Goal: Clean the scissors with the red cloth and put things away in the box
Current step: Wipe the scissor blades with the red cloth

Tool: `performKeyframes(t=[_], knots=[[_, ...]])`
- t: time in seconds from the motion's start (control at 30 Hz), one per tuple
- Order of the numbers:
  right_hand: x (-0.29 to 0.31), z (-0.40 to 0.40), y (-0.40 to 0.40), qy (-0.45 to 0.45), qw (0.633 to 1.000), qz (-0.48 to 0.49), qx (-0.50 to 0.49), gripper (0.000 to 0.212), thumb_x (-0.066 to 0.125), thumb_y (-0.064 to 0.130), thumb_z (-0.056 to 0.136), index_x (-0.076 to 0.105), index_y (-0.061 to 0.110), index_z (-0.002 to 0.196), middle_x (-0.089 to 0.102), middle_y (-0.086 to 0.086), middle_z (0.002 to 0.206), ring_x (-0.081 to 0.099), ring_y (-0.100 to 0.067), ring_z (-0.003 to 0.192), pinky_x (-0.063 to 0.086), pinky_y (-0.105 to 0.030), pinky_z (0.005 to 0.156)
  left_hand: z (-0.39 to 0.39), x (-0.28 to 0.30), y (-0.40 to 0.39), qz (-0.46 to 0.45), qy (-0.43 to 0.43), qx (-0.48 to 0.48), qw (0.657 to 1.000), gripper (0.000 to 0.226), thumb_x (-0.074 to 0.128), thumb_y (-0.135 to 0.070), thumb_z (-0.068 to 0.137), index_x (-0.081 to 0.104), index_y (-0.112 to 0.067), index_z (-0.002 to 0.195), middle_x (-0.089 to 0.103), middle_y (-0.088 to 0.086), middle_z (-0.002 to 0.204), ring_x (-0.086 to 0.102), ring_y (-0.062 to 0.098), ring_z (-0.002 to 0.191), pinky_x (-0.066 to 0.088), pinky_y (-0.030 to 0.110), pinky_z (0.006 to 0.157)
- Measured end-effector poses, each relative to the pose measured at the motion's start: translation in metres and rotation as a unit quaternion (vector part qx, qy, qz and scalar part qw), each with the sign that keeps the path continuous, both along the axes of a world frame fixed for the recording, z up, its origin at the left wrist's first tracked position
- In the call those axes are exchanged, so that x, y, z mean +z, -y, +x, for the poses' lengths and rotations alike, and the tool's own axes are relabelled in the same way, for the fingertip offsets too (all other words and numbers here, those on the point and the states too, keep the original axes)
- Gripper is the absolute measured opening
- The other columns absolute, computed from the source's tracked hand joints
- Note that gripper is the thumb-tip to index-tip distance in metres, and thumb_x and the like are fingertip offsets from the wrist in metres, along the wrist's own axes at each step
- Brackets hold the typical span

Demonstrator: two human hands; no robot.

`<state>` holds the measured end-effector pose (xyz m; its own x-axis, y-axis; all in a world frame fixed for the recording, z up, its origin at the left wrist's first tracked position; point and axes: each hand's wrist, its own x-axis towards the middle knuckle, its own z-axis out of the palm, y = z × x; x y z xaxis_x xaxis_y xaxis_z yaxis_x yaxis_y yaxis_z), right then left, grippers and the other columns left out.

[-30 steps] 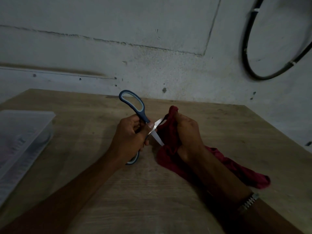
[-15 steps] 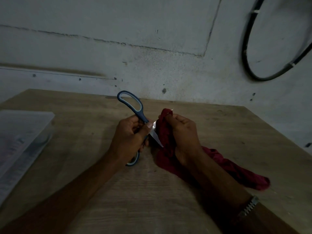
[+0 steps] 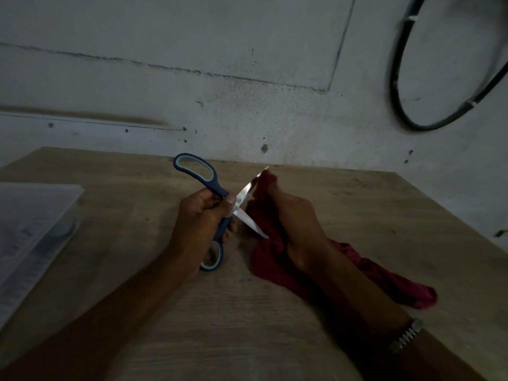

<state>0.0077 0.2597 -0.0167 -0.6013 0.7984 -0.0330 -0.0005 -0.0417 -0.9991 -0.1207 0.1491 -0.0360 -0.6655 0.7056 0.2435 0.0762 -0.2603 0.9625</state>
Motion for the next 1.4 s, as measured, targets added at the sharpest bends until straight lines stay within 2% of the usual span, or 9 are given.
performKeyframes(t=[0.13, 0.23, 0.43, 0.63, 0.8, 0.9, 1.03, 1.17, 1.4], knots=[[-0.009, -0.009, 0.011, -0.015, 0.997, 0.068, 0.045, 0.028, 0.087, 0.029, 0.087, 0.084, 0.01, 0.107, 0.084, -0.01, 0.099, 0.08, -0.025, 0.091, 0.064, -0.042, 0.091, -0.001, -0.001, 0.0, 0.013, -0.005, -0.004, 1.0, 0.008, 0.062, -0.003, 0.094, 0.068, -0.005, 0.099, 0.072, 0.005, 0.068, 0.062, 0.018, 0.05, 0.046, 0.026, 0.04], [-0.004, -0.006, 0.011, -0.048, 0.998, 0.029, 0.021, 0.023, 0.082, 0.019, 0.091, 0.081, 0.009, 0.112, 0.084, -0.005, 0.098, 0.081, -0.017, 0.089, 0.064, -0.028, 0.077, 0.0, -0.001, 0.0, 0.01, -0.04, -0.017, 0.999, 0.008, 0.061, -0.007, 0.096, 0.066, -0.008, 0.103, 0.071, 0.005, 0.069, 0.06, 0.021, 0.05, 0.045, 0.028, 0.04], [0.003, -0.006, 0.01, -0.046, 0.997, 0.054, -0.036, 0.019, 0.074, 0.032, 0.098, 0.082, 0.019, 0.108, 0.084, 0.001, 0.088, 0.079, -0.016, 0.081, 0.065, -0.03, 0.072, 0.005, 0.002, 0.0, 0.02, -0.049, -0.025, 0.998, 0.014, 0.061, -0.016, 0.098, 0.065, -0.004, 0.104, 0.068, 0.005, 0.067, 0.055, 0.022, 0.048, 0.043, 0.028, 0.041], [-0.001, -0.004, 0.006, -0.02, 0.996, -0.035, -0.08, 0.056, 0.064, 0.054, 0.1, 0.08, 0.001, 0.097, 0.079, -0.024, 0.09, 0.069, -0.028, 0.077, 0.055, -0.04, 0.071, 0.008, -0.004, -0.004, -0.006, -0.061, -0.025, 0.998, 0.011, 0.061, -0.018, 0.099, 0.066, -0.007, 0.101, 0.067, 0.003, 0.064, 0.054, 0.021, 0.047, 0.042, 0.028, 0.041], [-0.004, -0.005, 0.002, -0.025, 0.999, -0.011, 0.044, 0.024, 0.078, 0.025, 0.095, 0.08, 0.011, 0.115, 0.083, -0.011, 0.107, 0.079, -0.03, 0.103, 0.063, -0.044, 0.096, 0.002, -0.002, -0.001, -0.001, -0.044, -0.013, 0.999, 0.01, 0.06, -0.014, 0.099, 0.065, -0.006, 0.103, 0.066, 0.009, 0.065, 0.054, 0.02, 0.046, 0.041, 0.027, 0.041], [0.002, -0.004, 0.004, -0.063, 0.997, -0.024, 0.048, 0.022, 0.078, 0.011, 0.093, 0.078, 0.017, 0.114, 0.084, -0.009, 0.104, 0.08, -0.026, 0.098, 0.064, -0.04, 0.091, 0.002, 0.002, 0.002, 0.008, -0.044, -0.034, 0.998, 0.009, 0.058, -0.012, 0.099, 0.065, -0.007, 0.104, 0.066, 0.003, 0.065, 0.052, 0.017, 0.044, 0.039, 0.025, 0.037], [0.011, -0.001, -0.005, -0.126, 0.99, -0.062, -0.015, 0.028, 0.077, 0.011, 0.093, 0.077, 0.011, 0.121, 0.083, -0.013, 0.1, 0.08, -0.026, 0.086, 0.065, -0.038, 0.077, 0.002, 0.002, 0.004, 0.006, -0.057, -0.048, 0.997, 0.004, 0.062, -0.013, 0.097, 0.064, -0.01, 0.096, 0.067, 0.004, 0.064, 0.05, 0.015, 0.04, 0.038, 0.024, 0.036], [0.013, 0.007, -0.019, -0.125, 0.988, -0.012, -0.091, 0.02, 0.078, 0.012, 0.094, 0.078, 0.015, 0.114, 0.084, -0.01, 0.093, 0.078, -0.027, 0.087, 0.064, -0.048, 0.084, 0.003, 0.003, 0.003, -0.017, -0.071, -0.045, 0.996, 0.012, 0.064, -0.016, 0.096, 0.065, -0.007, 0.103, 0.068, 0.027, 0.083, 0.052, 0.017, 0.043, 0.039, 0.025, 0.036], [0.006, -0.002, 0.009, -0.038, 0.995, 0.085, 0.018, 0.054, 0.09, 0.028, 0.083, 0.069, 0.017, 0.132, 0.084, -0.002, 0.098, 0.082, -0.019, 0.09, 0.066, -0.042, 0.088, -0.002, 0.004, 0.005, -0.009, -0.057, -0.008, 0.998, 0.009, 0.061, -0.009, 0.097, 0.066, -0.01, 0.104, 0.07, 0.005, 0.07, 0.056, 0.02, 0.046, 0.045, 0.029, 0.04]])
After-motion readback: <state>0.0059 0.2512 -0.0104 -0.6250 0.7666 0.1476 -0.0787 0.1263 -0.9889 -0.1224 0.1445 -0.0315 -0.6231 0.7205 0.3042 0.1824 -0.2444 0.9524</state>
